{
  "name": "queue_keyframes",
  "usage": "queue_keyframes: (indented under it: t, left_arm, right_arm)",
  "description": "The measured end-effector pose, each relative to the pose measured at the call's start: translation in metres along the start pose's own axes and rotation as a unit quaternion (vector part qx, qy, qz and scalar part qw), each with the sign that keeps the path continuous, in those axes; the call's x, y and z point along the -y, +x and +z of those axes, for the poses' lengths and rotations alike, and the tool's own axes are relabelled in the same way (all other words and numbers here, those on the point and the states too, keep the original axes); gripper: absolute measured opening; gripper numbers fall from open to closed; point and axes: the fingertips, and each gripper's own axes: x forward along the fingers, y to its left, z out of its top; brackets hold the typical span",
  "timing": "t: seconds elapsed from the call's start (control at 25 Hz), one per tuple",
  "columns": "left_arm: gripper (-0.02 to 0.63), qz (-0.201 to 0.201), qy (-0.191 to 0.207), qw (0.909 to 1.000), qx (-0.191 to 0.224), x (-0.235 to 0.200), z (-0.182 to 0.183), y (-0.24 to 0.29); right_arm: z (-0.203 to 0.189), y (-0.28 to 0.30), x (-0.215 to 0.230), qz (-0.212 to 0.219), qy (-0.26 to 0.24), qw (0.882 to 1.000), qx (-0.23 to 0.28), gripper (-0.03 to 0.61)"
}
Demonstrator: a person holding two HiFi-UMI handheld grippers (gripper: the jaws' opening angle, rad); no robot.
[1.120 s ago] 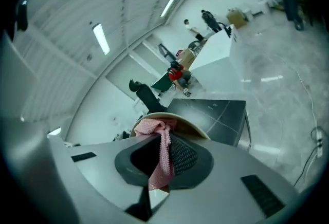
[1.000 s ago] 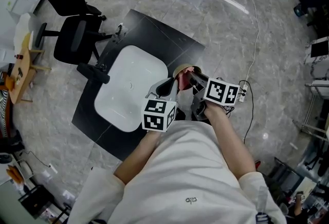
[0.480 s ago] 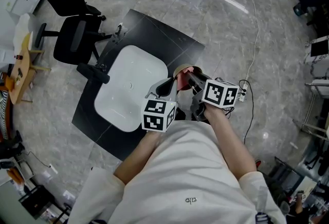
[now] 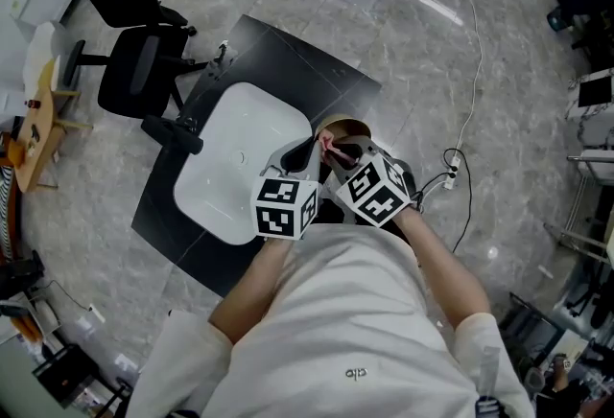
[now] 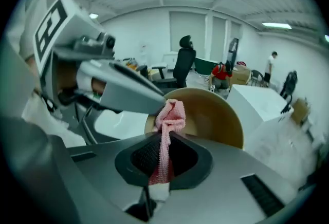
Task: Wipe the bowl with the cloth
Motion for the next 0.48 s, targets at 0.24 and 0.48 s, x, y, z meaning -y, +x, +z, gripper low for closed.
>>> queue_keyframes:
  t: [0.24, 0.48]
  left_arm:
    - [0.02, 0.004, 0.006, 0.9998, -0.018, -0.004, -0.004, 0.0]
    - [0.02, -0.002, 0.015, 0.9994, -0.029, 0.0, -0.005, 0.003]
  right_arm:
    - [-0.028, 0.0, 0.014, -0.078, -0.292, 0.946, -0.117, 0.028]
    - [-0.019, -0.003, 0.022, -0.136, -0.54, 0.82, -0.135, 0.028]
